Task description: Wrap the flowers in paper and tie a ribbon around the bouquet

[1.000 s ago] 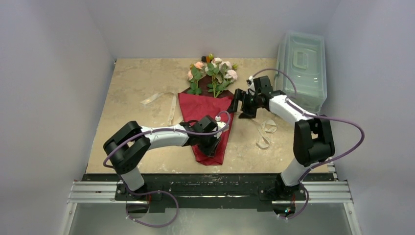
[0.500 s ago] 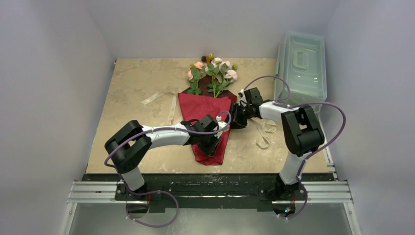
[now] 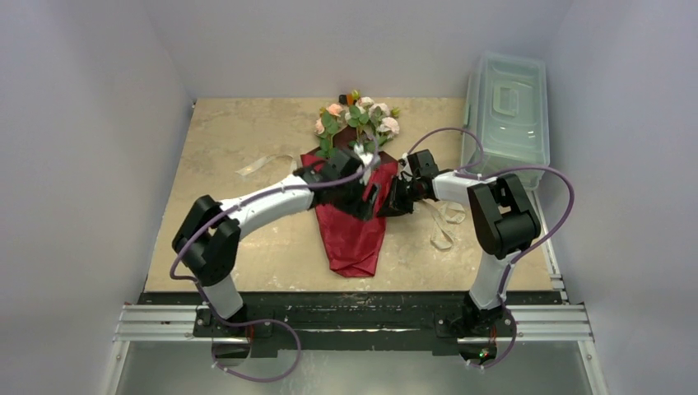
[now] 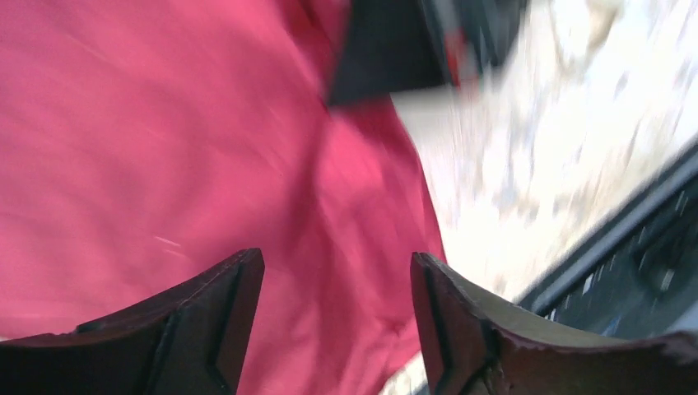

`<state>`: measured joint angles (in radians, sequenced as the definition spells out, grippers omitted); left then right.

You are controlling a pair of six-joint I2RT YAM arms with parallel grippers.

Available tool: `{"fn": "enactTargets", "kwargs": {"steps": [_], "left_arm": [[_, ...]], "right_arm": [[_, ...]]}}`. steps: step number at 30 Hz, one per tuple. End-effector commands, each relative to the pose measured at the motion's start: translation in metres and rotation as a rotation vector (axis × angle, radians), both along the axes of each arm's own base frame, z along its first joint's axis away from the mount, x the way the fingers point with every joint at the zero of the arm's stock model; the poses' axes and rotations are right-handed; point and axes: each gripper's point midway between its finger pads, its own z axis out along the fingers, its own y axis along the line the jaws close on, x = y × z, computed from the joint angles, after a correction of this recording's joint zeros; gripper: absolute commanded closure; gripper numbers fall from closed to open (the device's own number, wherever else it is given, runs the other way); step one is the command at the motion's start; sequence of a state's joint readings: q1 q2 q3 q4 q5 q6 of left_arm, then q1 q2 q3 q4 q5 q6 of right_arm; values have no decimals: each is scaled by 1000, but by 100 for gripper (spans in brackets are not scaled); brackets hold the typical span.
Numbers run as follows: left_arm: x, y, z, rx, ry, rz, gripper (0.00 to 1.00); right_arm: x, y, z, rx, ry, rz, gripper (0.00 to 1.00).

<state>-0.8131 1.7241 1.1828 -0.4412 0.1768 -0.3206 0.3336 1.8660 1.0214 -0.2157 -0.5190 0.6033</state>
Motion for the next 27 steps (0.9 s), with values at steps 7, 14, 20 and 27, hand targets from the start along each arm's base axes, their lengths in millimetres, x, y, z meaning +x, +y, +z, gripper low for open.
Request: {"fn": "enactTargets", "kwargs": {"steps": [7, 14, 20, 27], "left_arm": [[230, 49, 110, -16, -420, 596, 20], [346, 15, 94, -176, -541, 742, 20], [398, -5, 74, -321, -683, 801, 24], [419, -6, 51, -357, -716, 851, 40]], "right_arm": [[0, -1, -10, -20, 36, -7, 100], [1, 0, -10, -28, 46, -7, 100], [7, 0, -9, -37, 50, -14, 100], [12, 1, -6, -57, 47, 9, 100]]}}
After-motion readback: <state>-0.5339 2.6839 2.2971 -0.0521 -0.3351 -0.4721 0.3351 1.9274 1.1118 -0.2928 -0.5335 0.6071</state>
